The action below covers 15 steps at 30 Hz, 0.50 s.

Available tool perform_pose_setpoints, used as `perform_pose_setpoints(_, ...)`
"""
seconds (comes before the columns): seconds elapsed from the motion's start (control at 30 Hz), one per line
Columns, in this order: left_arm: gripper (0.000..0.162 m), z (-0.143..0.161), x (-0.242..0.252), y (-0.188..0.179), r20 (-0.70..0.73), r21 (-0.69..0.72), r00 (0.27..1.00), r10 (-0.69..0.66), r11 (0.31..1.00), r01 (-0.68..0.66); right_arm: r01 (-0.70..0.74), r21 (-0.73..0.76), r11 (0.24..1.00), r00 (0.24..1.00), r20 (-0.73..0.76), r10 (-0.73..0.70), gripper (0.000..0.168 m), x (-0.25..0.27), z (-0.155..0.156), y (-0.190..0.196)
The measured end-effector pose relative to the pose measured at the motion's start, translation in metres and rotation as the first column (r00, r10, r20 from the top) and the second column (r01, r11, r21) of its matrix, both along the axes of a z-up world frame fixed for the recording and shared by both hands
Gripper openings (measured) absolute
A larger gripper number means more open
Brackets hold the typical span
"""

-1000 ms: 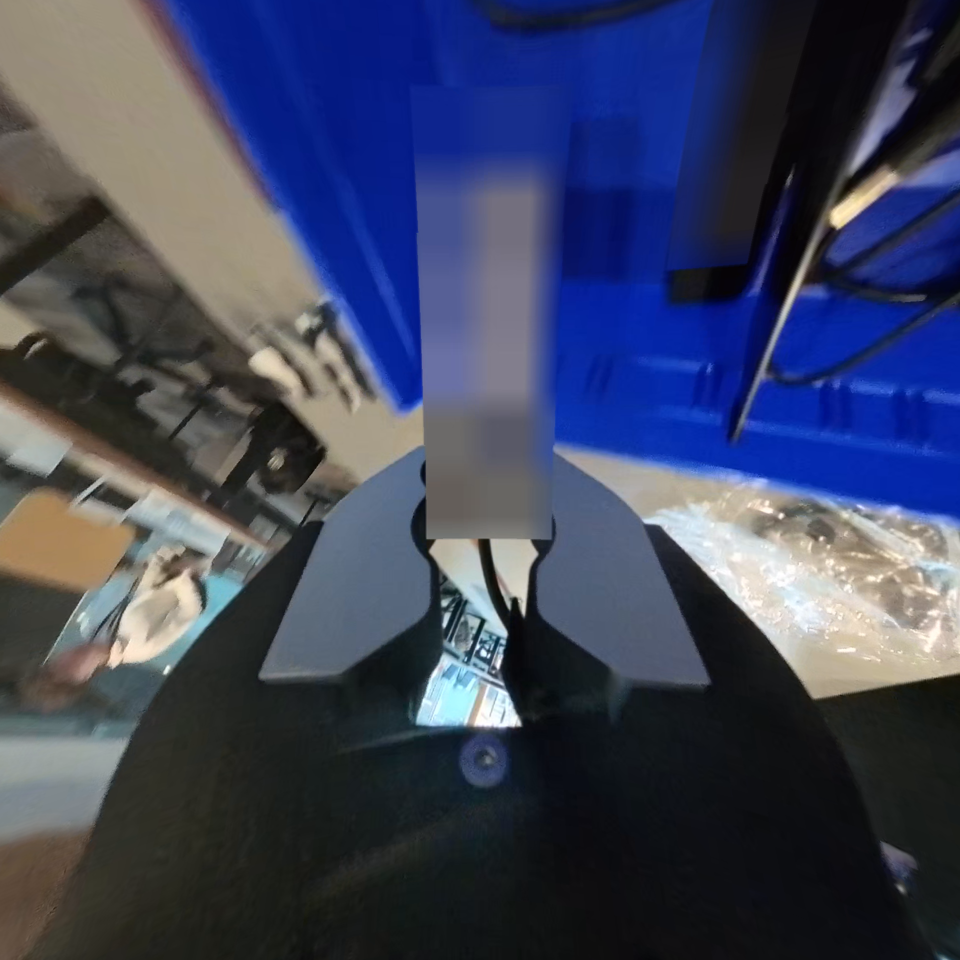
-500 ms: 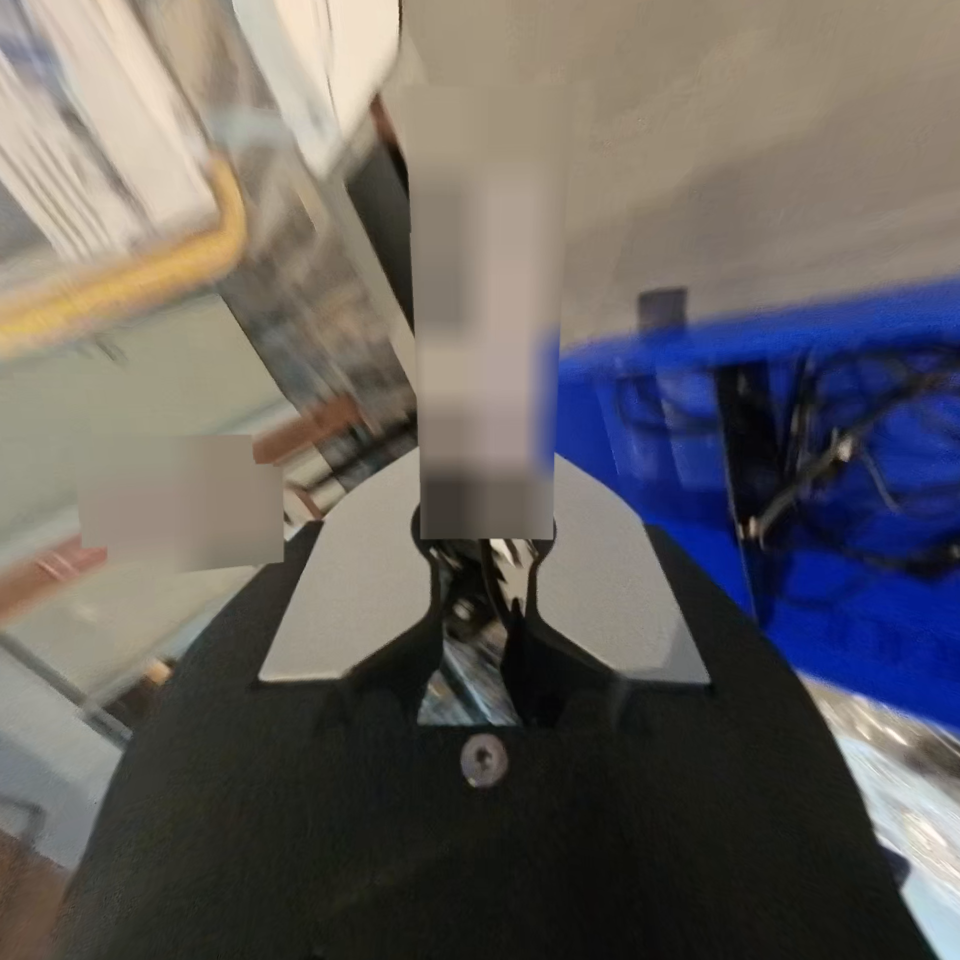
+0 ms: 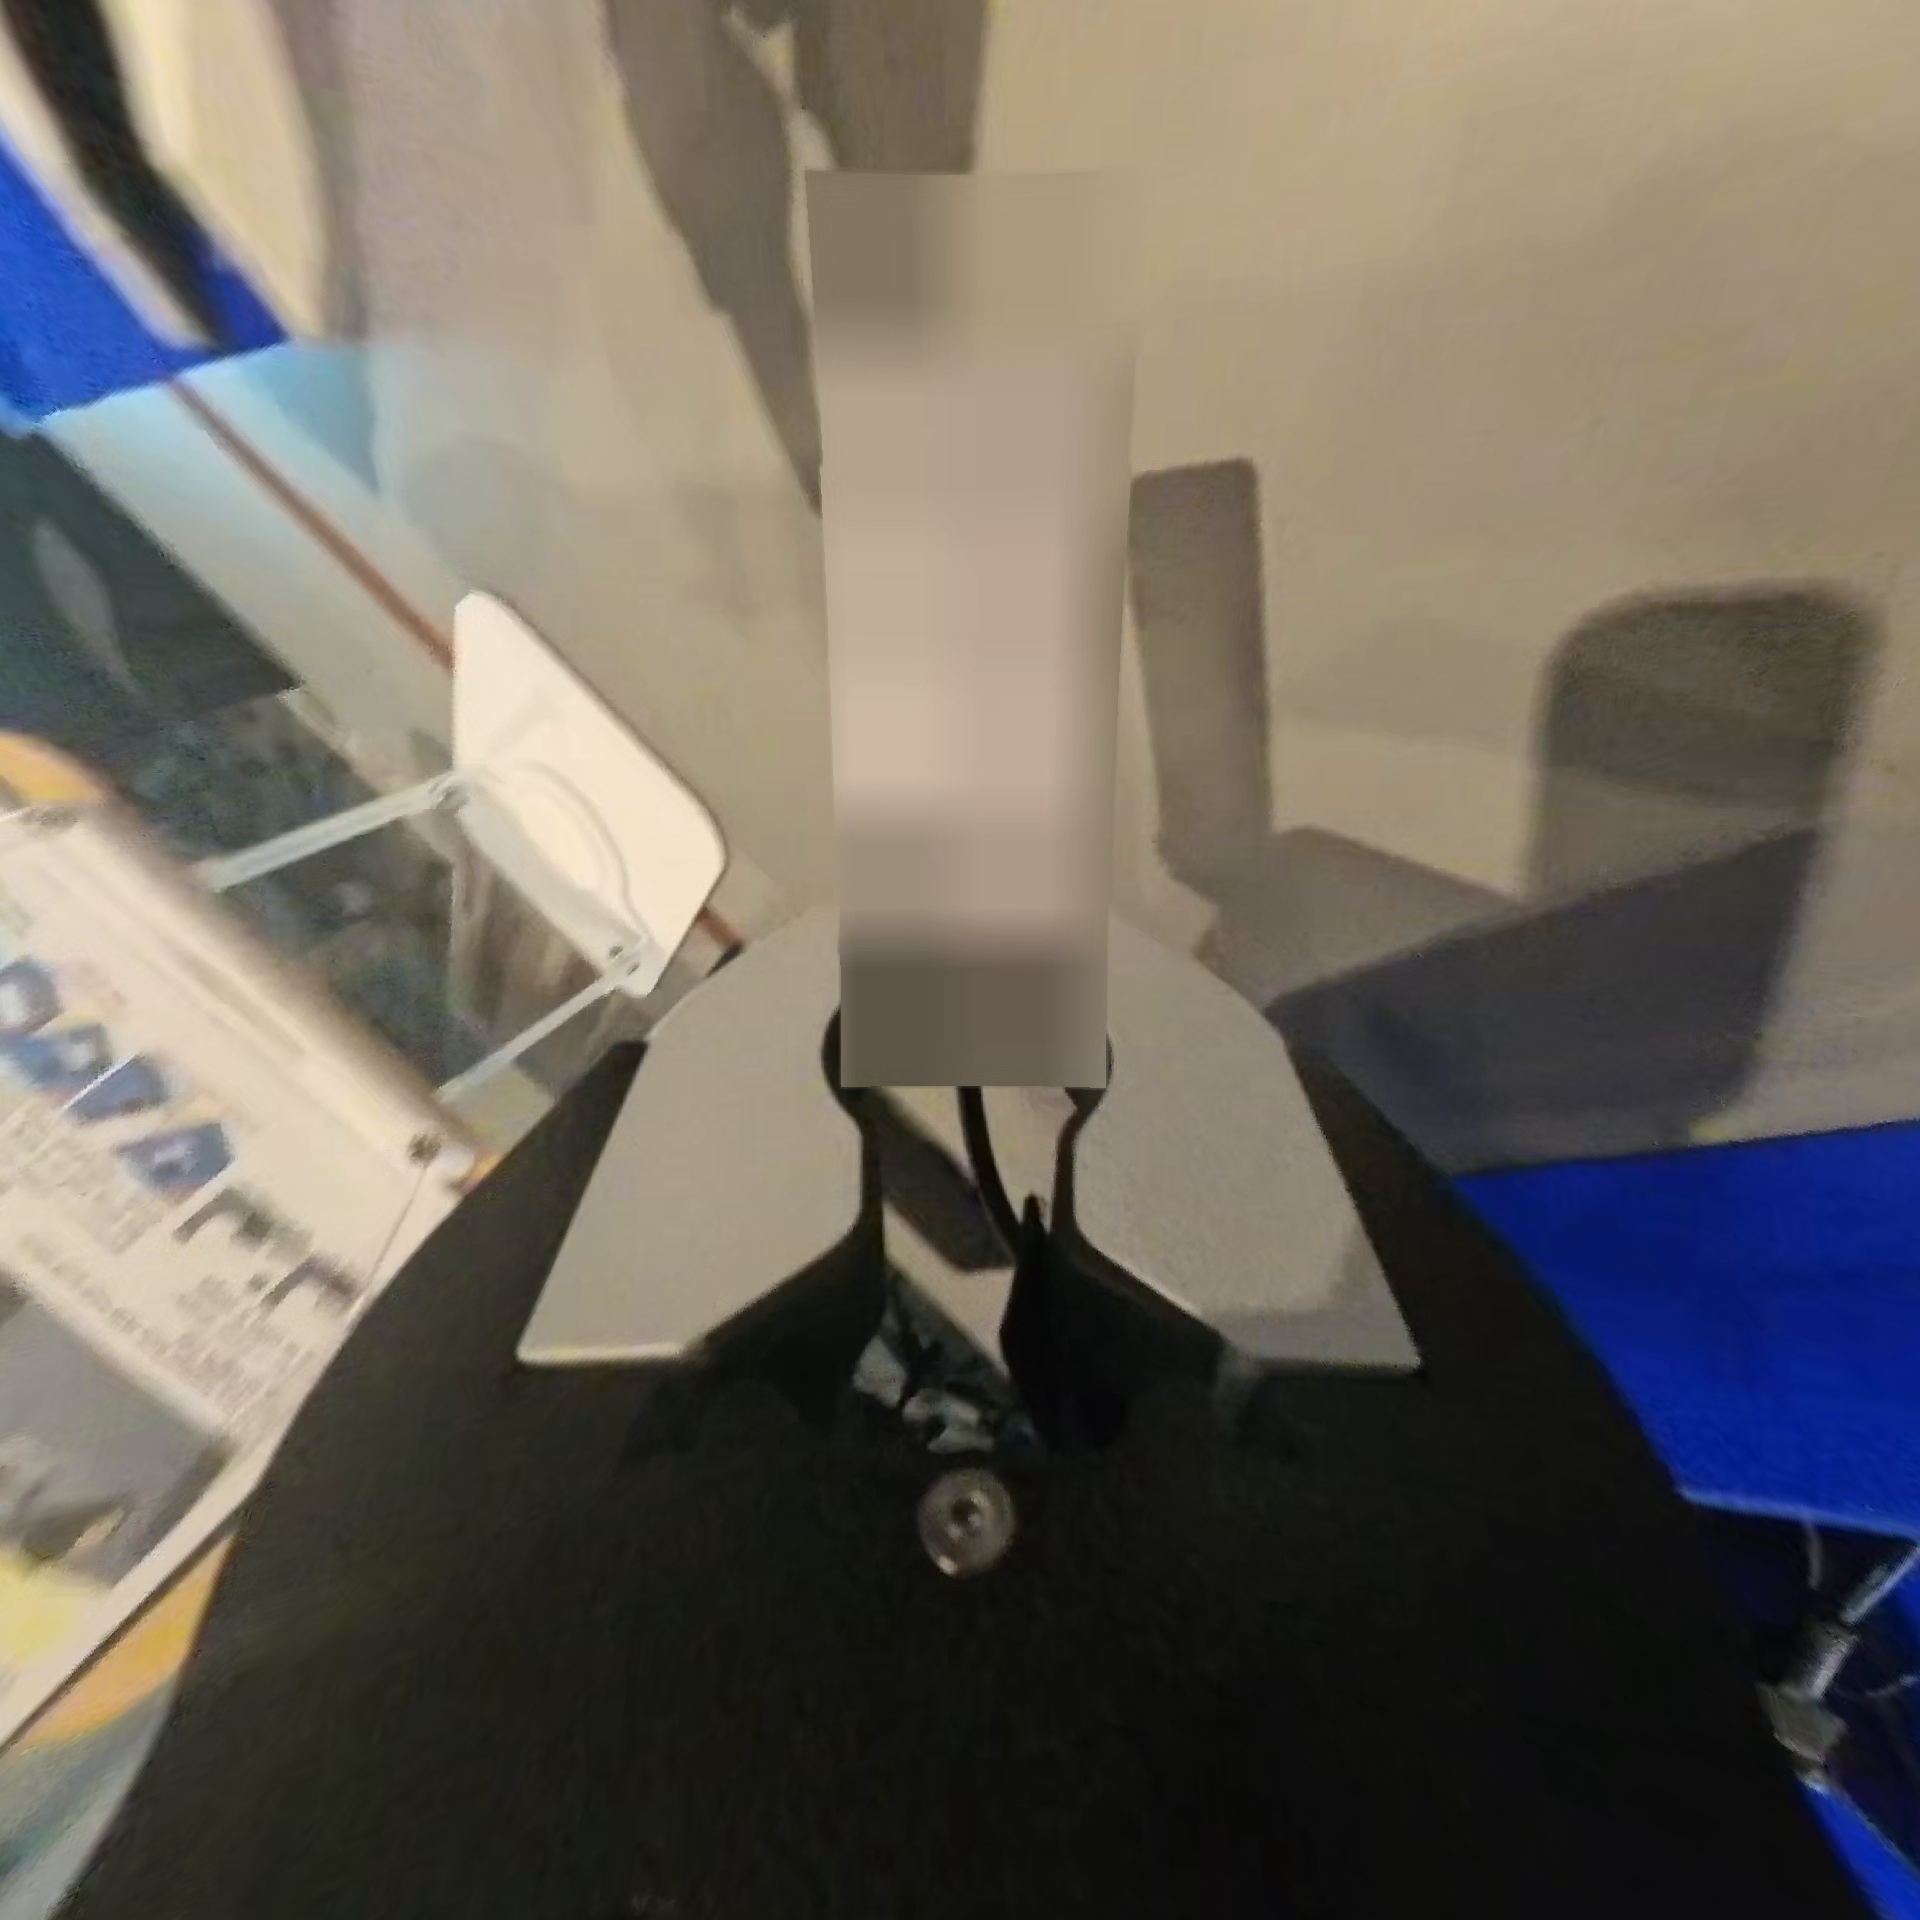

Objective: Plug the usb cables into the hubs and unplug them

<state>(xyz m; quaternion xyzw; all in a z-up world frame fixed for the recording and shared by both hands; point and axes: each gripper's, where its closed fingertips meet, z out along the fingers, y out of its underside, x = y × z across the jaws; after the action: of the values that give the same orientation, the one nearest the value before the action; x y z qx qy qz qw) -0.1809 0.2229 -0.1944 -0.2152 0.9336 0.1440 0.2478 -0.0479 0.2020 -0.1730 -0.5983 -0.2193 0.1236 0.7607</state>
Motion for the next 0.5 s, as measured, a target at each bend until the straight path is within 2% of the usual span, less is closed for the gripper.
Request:
perform_pose_setpoints(0.13,0.032,-0.042,0.005,-0.014,-0.094,-0.167,0.995,-0.019,0.986,0.003,0.0,-0.032,1.0,1.0,-0.023,-0.001,0.023,0.006,-0.004,0.004)
perform_pose_setpoints(0.27,0.033,-0.067,0.014,-0.025,-0.117,-0.289,0.992,-0.043,0.957,0.007,0.02,-0.044,0.999,1.0,0.012,-0.02,0.022,0.006,-0.012,0.008)
perform_pose_setpoints(0.5,0.033,-0.098,0.019,-0.022,-0.189,-0.336,0.981,-0.034,0.941,-0.032,0.058,0.008,0.998,0.993,0.105,-0.058,0.018,0.003,-0.015,0.008)
